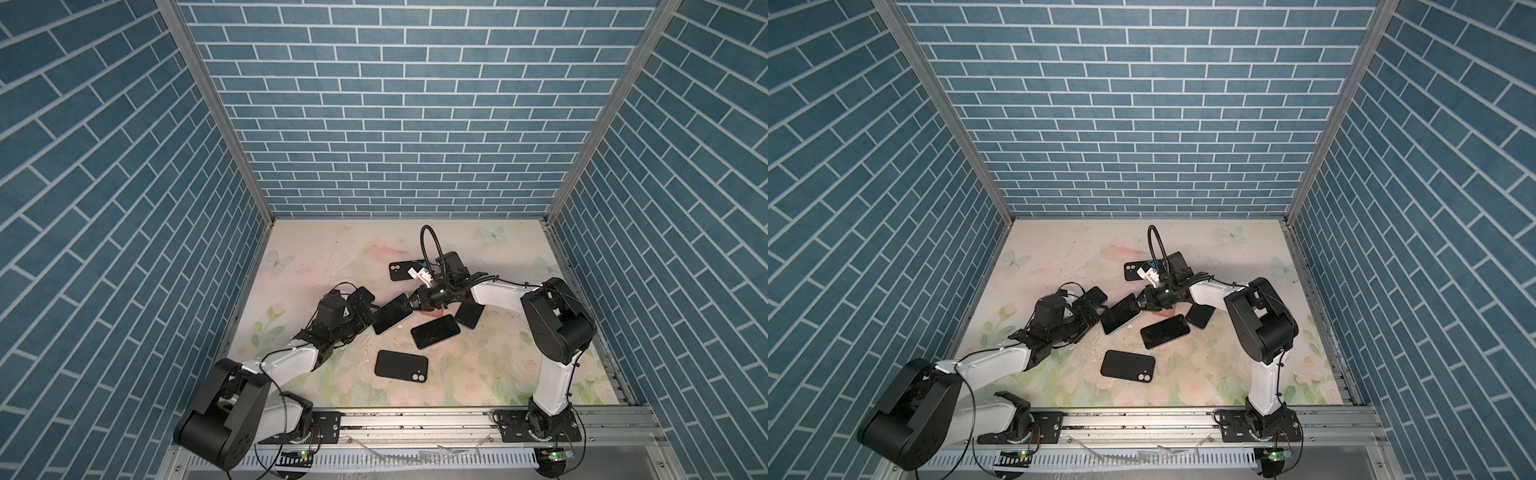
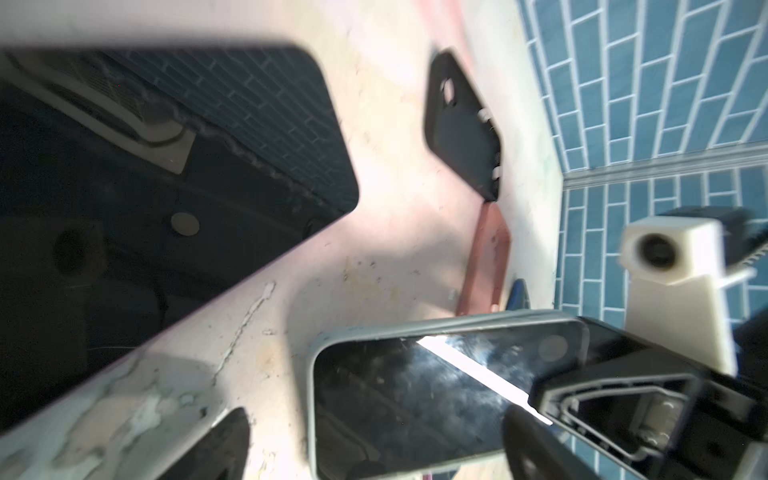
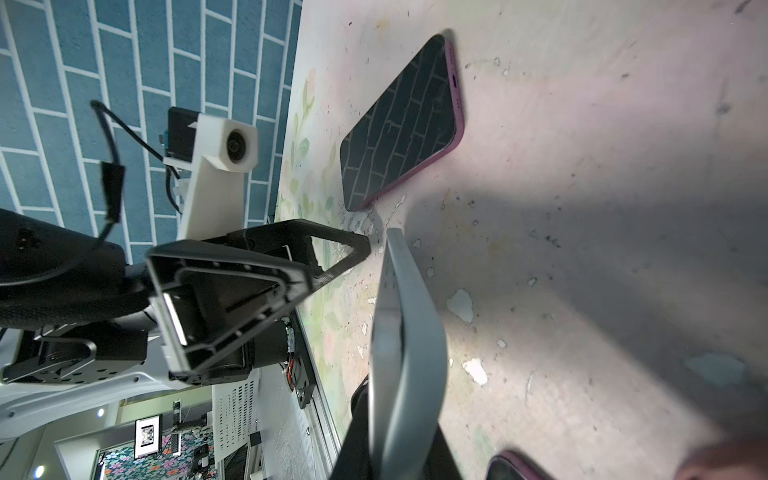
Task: Put the phone into the phone case
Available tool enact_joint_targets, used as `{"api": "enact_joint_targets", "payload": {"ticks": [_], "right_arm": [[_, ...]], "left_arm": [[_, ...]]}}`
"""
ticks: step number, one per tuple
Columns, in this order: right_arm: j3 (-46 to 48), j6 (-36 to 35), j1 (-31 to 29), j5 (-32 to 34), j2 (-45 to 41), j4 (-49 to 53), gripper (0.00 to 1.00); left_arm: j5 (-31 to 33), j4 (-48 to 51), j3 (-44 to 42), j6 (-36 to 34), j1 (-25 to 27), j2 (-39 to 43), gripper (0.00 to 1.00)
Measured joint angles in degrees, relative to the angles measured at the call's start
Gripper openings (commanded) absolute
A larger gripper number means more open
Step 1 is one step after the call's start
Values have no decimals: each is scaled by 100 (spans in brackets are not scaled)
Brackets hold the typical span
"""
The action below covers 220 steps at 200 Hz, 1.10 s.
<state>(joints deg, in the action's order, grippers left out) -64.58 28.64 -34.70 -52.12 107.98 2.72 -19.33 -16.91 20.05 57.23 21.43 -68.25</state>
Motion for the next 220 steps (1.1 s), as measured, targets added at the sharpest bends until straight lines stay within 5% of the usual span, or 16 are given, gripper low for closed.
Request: {"api": "enact_joint_targets", "payload": {"ticks": [56, 98, 174, 220], "right_arm": [[0, 328, 472, -723, -715, -487, 0], [-50, 553, 459, -1252, -942, -756, 0], [-48, 1370, 446, -1829, -916, -1696, 0], [-46, 1810, 490, -2153, -833, -2400, 0]], "left_arm": [[-1167, 184, 667, -920, -555, 348, 100], [-2267, -970, 785, -706, -579, -229, 97], [-2848, -2562, 780, -308, -435, -278, 64], [-2815, -3268, 750, 81, -424, -466, 32]]}}
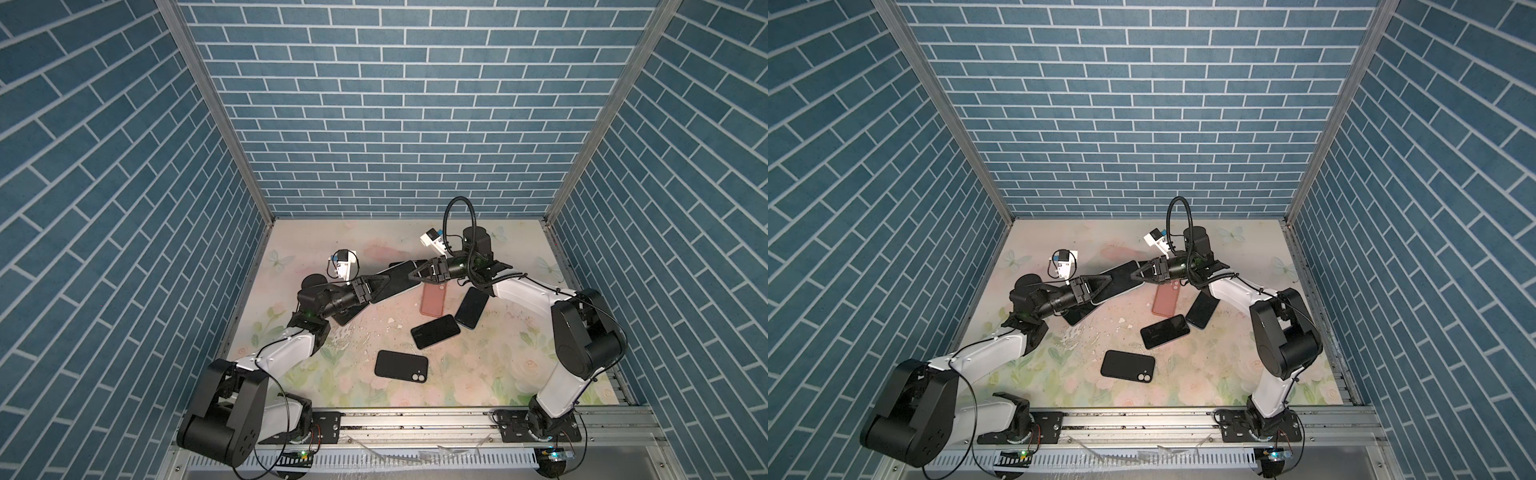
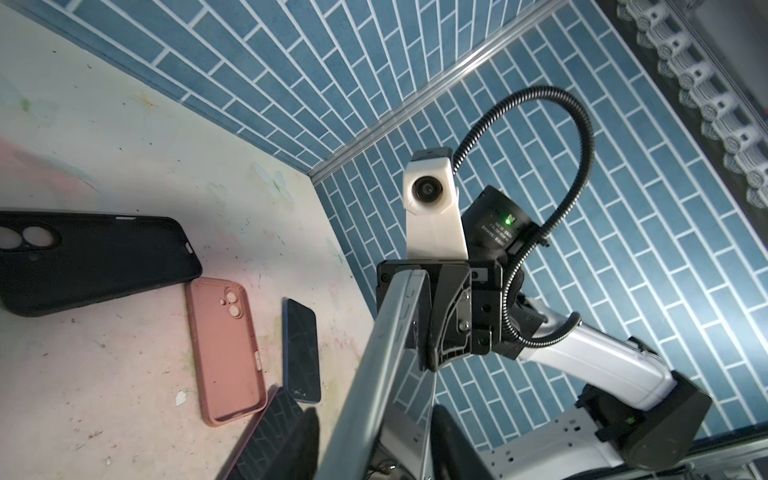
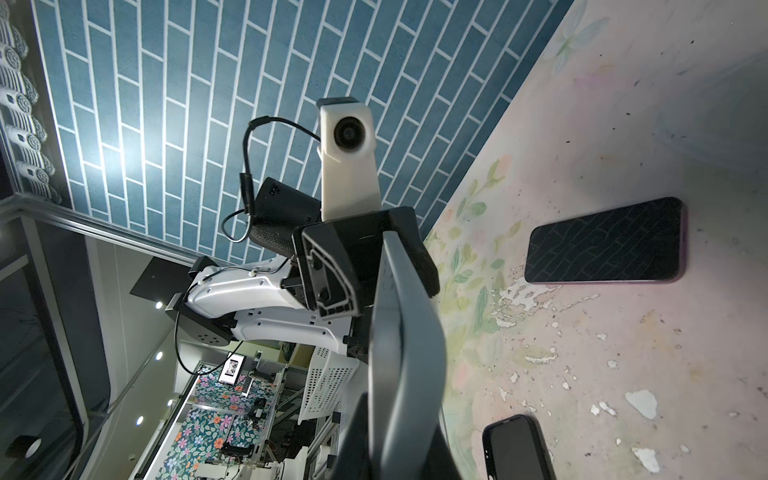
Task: Put the phone into the phone case
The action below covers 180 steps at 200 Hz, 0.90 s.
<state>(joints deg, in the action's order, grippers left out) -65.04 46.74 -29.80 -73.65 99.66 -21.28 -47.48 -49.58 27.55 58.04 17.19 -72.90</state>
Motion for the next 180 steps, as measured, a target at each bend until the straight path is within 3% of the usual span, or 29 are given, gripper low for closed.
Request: {"api": "enact_joint_targets", "payload": {"ticks": [47, 90, 112, 180], "right_arm": [[101, 33, 35, -118, 70, -221, 0], [120, -55, 92, -72, 72, -363, 29], [120, 20, 138, 164, 72, -378, 37], [-13, 483, 197, 393, 153, -1073, 40]], "left_arm": [[-118, -914, -164, 531, 46, -264, 13], [-122, -1073, -186, 651, 85, -208, 7], [-103, -933, -221, 522, 114, -133, 4], [-109, -863, -254, 518, 269, -173, 2]]}}
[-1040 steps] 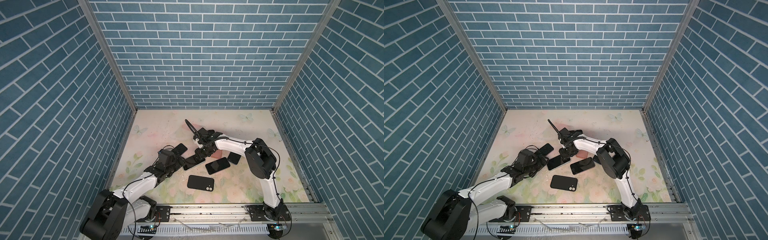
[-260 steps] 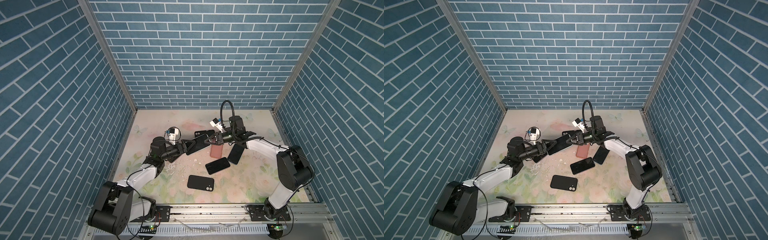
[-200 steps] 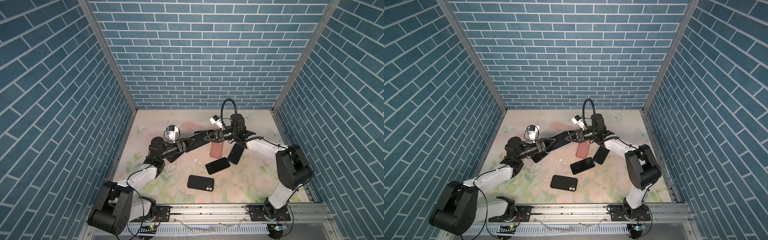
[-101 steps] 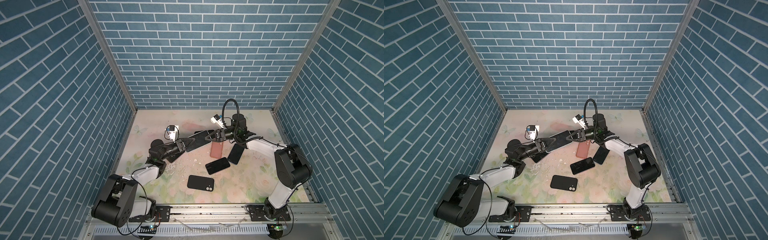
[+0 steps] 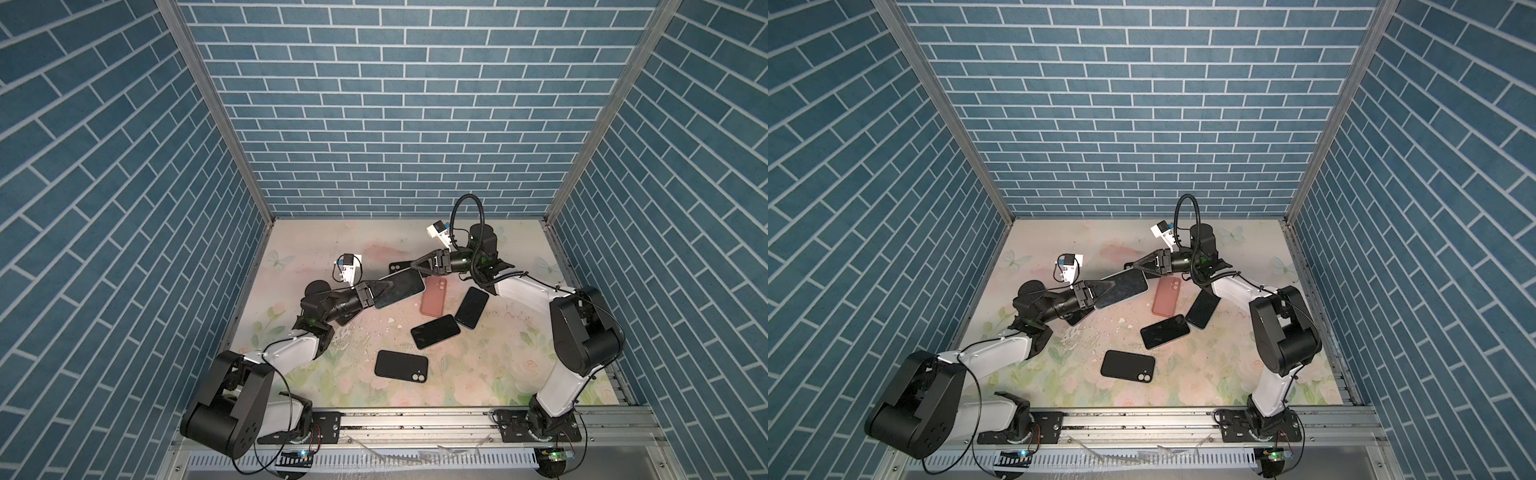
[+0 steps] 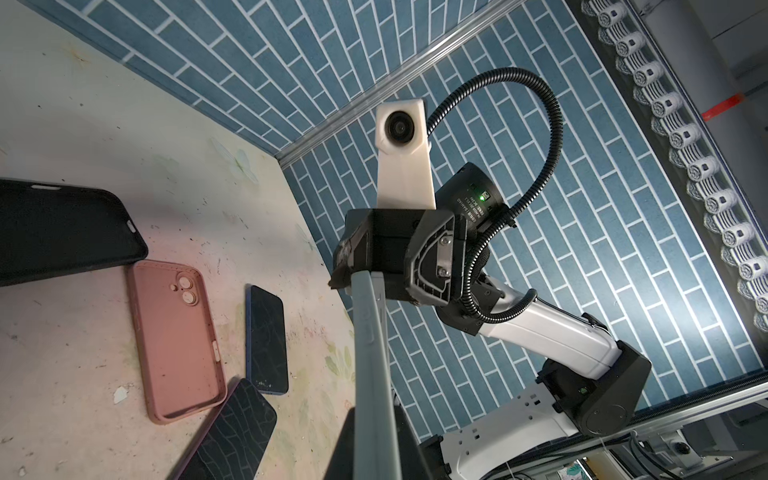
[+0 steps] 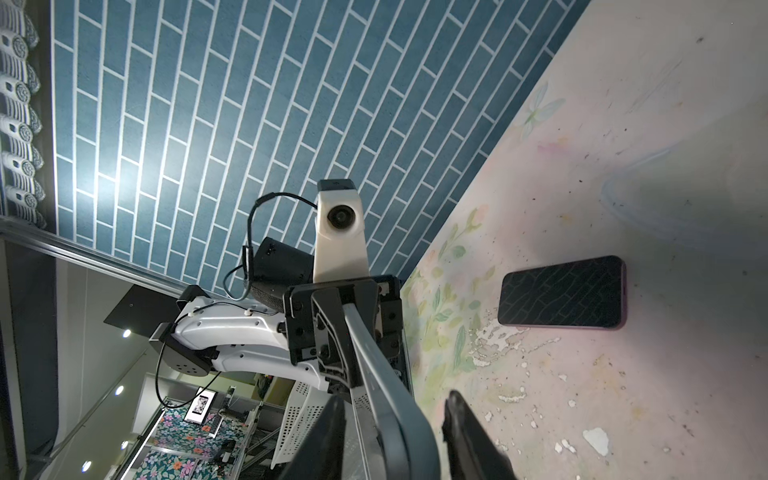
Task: Put the phone into the phone case
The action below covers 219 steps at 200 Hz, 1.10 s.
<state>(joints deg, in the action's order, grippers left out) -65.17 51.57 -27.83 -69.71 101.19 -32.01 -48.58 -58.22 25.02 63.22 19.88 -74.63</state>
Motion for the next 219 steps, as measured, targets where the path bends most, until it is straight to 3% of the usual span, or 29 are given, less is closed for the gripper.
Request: {"api": "enact_joint_targets", "payload": {"ticks": [74, 96, 136, 171, 204, 219], "right_arm": [[15, 562, -201, -9, 299, -807, 37], [72, 564, -210, 2, 299, -892, 28], [118, 546, -203, -96, 297, -1097, 2], [118, 568, -201, -125, 297, -1187, 0], [118, 575, -199, -55, 297, -1169, 33], [118, 511, -170, 72, 295, -1038, 40]], "left_arm": [[68, -385, 0, 247, 39, -258, 0], [90, -411, 0, 258, 42, -260, 0], [63, -474, -9, 422, 37, -289, 0], [52, -546, -9, 481, 42, -286, 0], [96, -546, -11, 457, 57, -280, 0], [160, -492, -13, 400, 72, -262, 0]]}}
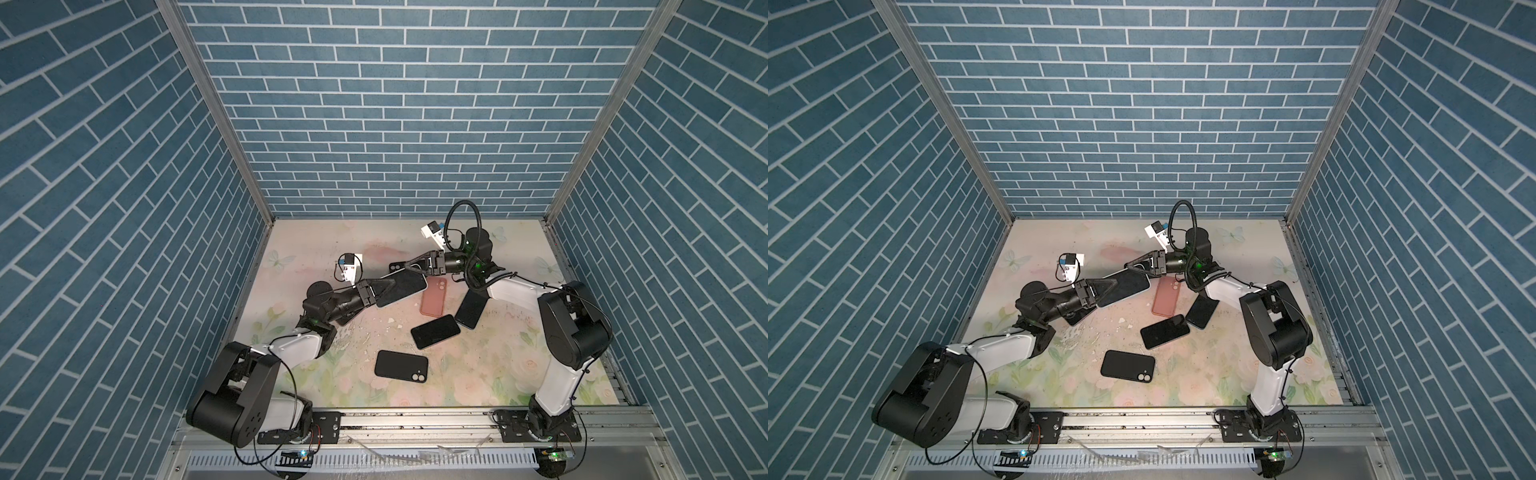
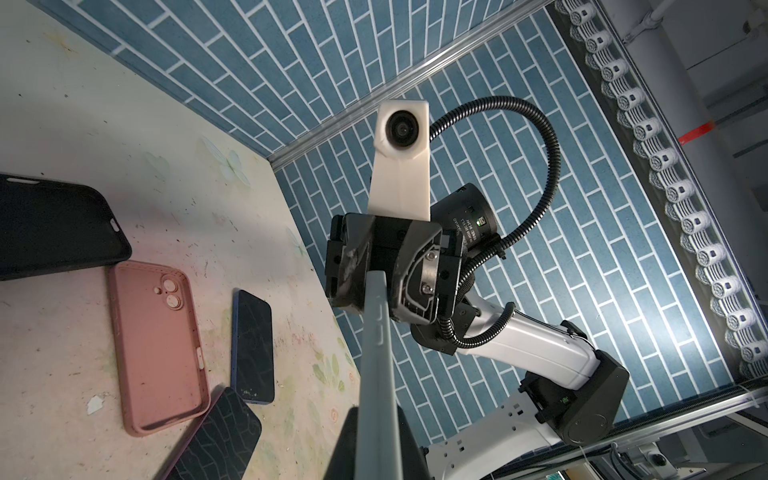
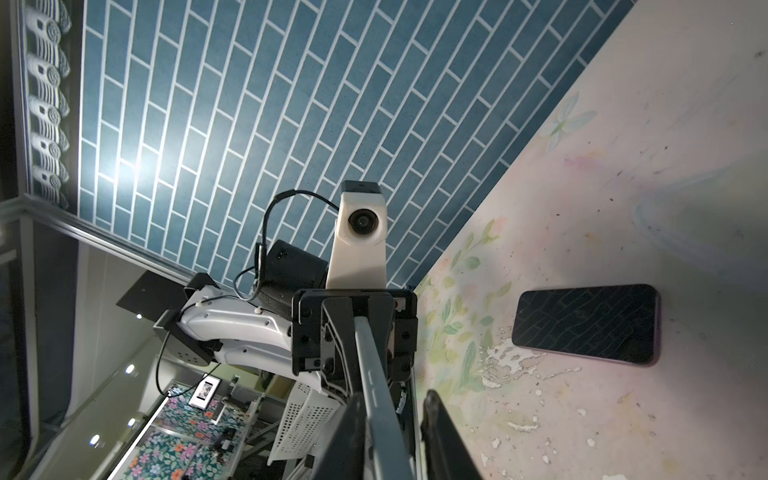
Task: Put the phone into the phone case
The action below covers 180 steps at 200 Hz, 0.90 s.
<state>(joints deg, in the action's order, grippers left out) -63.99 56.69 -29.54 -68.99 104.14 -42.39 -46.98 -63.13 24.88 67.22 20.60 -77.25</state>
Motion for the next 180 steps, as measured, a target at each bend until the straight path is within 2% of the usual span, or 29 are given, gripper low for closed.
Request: {"api": "enact_joint_targets", "payload": {"ticks": [18, 49, 73, 112, 180], "right_arm": [[9, -313, 31, 238, -85, 466, 43], [9, -1480, 74, 1139, -695, 2127, 42], [44, -1910, 79, 1766, -1158, 2623, 41], [560, -1967, 79, 2697, -1572, 2695, 40], [1296, -1598, -164, 3805, -1698, 2597, 41]], "left_arm": [[122, 216, -15, -94, 15, 101, 0], [492, 898, -81, -420, 17, 535, 0], [922, 1561, -111, -715, 22, 975, 0], [1733, 2288, -219, -848, 33, 1403, 0], [2728, 2588, -361, -531, 109, 1366, 0]]}}
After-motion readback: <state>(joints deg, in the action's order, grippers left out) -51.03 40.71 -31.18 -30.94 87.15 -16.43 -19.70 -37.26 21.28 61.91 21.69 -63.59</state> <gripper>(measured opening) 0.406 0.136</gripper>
